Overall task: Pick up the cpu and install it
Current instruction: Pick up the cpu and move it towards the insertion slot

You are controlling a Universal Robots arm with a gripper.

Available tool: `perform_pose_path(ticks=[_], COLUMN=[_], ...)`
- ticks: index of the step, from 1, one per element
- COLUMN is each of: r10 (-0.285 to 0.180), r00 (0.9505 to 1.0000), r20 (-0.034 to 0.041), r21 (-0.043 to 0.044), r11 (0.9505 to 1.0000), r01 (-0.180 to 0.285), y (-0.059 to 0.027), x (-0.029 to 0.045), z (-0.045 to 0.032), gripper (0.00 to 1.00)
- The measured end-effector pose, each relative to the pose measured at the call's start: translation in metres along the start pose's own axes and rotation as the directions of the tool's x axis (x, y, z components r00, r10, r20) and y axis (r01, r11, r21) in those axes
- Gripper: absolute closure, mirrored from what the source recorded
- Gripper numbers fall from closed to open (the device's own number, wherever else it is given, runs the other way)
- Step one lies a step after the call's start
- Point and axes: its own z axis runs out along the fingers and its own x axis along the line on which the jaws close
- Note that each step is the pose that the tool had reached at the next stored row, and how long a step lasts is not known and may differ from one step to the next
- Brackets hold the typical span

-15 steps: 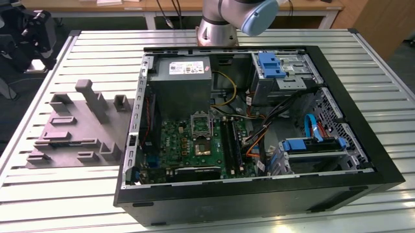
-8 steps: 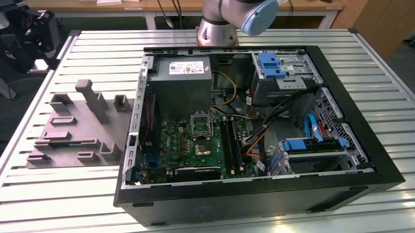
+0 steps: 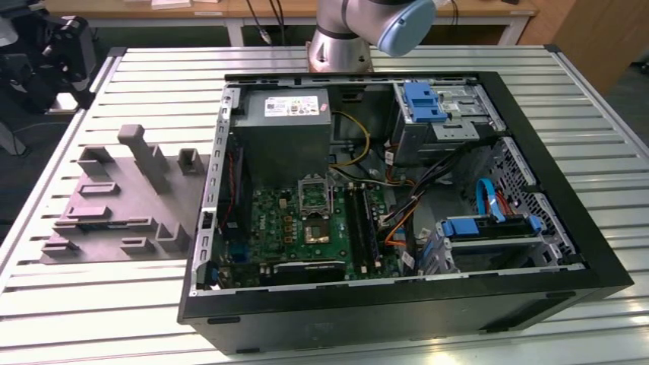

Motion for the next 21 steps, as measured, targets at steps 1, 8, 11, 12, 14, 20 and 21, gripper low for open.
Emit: perform_pose_path(ticks=[1, 8, 11, 12, 14, 20, 21], r10=[0.000, 0.000, 0.000, 0.000, 0.000, 0.000, 0.000], r00=[1.0000, 1.0000, 1.0000, 1.0000, 1.0000, 1.0000, 1.0000], r20=[0.0000, 0.0000, 0.0000, 0.0000, 0.0000, 0.0000, 0.0000], r21=[0.0000, 0.0000, 0.0000, 0.0000, 0.0000, 0.0000, 0.0000], r11=[1.0000, 1.0000, 1.0000, 1.0000, 1.0000, 1.0000, 1.0000], r01=[0.000, 0.000, 0.000, 0.000, 0.000, 0.000, 0.000], y=[0.0000, 0.0001, 0.0001, 0.0001, 0.0001, 0.0002, 0.0002], x=[-0.0002, -0.0029, -0.0035, -0.0037, -0.0041, -0.0052, -0.0054], z=[0.0000, 0.0001, 0.0001, 0.0001, 0.0001, 0.0001, 0.0001], gripper=[0.53, 0.53, 0.53, 0.53, 0.53, 0.53, 0.53])
